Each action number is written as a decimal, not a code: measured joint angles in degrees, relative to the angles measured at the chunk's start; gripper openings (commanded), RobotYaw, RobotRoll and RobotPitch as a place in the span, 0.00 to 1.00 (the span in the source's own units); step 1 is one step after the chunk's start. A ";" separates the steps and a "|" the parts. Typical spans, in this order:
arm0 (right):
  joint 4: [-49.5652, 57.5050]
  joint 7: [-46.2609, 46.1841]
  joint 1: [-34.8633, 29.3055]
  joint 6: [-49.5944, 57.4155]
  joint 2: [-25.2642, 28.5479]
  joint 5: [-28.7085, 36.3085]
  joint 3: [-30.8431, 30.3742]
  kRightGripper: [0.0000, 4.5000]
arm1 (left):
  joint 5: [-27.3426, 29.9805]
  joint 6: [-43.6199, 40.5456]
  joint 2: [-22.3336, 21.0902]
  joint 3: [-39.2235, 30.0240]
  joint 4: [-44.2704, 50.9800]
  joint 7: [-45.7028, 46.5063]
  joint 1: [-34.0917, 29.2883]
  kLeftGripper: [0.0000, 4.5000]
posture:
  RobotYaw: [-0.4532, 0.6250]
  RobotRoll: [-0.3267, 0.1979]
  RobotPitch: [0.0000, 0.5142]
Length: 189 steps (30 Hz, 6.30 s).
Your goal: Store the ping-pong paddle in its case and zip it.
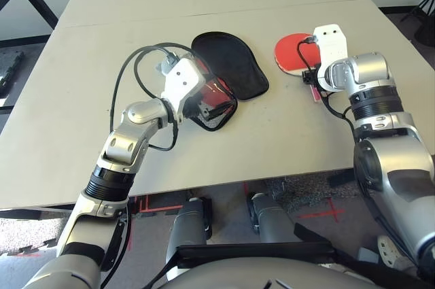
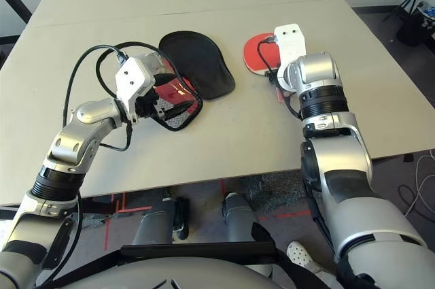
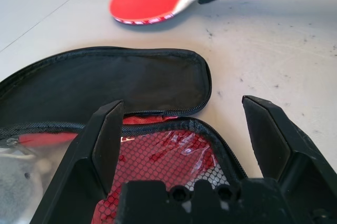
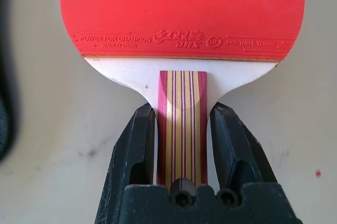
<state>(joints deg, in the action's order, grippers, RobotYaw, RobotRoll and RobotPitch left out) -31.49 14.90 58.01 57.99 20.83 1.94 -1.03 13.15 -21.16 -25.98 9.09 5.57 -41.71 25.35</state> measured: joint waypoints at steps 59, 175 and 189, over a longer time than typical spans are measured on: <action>-17.61 21.82 7.42 -17.58 -7.34 1.77 -0.95 0.99 | 1.74 -2.73 -3.41 -6.40 5.19 1.81 -2.25 1.00 | 0.53 0.62 0.35; -31.60 35.39 4.70 -14.48 0.94 10.78 9.63 0.00 | -9.55 1.98 5.42 4.97 -7.93 -0.99 9.95 1.00 | 0.47 0.62 0.41; -12.19 39.05 -5.71 0.71 7.79 14.44 8.49 0.00 | -9.66 2.34 5.52 4.87 -8.50 -0.99 9.97 1.00 | 0.45 0.62 0.40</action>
<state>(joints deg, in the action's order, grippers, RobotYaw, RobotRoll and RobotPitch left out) -43.68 53.95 52.30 58.70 28.62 16.38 7.45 3.49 -18.83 -20.47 13.96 -2.94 -42.70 35.31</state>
